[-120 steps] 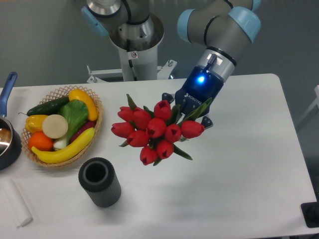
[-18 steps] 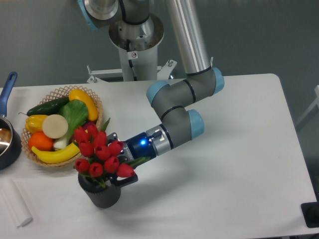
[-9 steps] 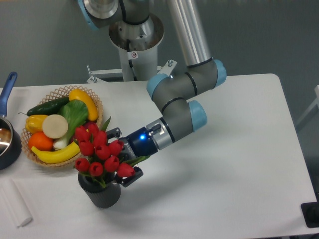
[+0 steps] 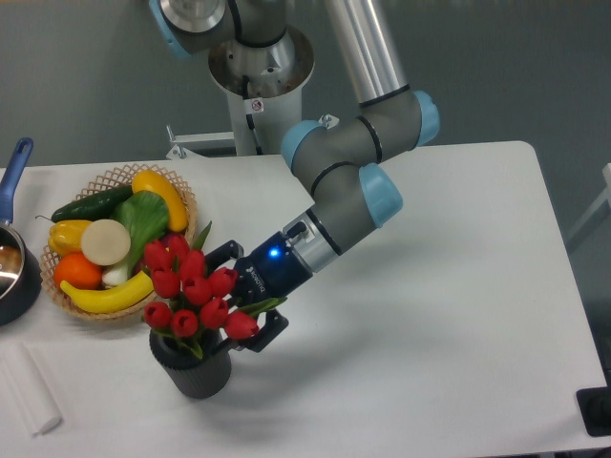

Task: Insert the flowers into the vase
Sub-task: 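Open the gripper and lift it away from the tulips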

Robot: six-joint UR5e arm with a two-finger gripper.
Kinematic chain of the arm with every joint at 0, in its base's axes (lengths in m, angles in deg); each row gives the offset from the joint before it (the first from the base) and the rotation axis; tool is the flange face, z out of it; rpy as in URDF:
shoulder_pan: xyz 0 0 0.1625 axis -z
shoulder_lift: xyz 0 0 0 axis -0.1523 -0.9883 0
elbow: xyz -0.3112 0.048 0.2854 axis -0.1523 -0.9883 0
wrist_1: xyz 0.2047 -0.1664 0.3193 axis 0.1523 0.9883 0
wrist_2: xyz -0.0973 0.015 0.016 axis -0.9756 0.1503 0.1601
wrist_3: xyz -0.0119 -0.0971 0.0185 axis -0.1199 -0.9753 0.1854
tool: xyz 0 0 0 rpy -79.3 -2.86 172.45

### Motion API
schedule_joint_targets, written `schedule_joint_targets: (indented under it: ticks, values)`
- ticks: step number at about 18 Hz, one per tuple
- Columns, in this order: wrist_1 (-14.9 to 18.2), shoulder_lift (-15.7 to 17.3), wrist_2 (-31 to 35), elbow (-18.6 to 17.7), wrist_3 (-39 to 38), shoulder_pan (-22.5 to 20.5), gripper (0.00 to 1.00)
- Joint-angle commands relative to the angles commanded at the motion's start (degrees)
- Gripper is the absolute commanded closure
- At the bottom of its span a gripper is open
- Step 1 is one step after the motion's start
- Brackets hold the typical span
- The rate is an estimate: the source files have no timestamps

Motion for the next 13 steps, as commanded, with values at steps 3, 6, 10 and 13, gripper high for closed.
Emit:
schedule_joint_targets:
  ticks: [3, 6, 10, 13]
  values:
    - [0.00, 1.84, 2.66, 0.09, 0.44, -2.90, 0.00]
    - [0.17, 5.61, 7.21, -0.53, 0.44, -5.02, 0.00]
    - [0.70, 14.73, 20.80, -1.84, -0.96, -7.47, 0.00]
    - [1.84, 19.59, 27.44, -2.81, -1.14, -10.81, 0.00]
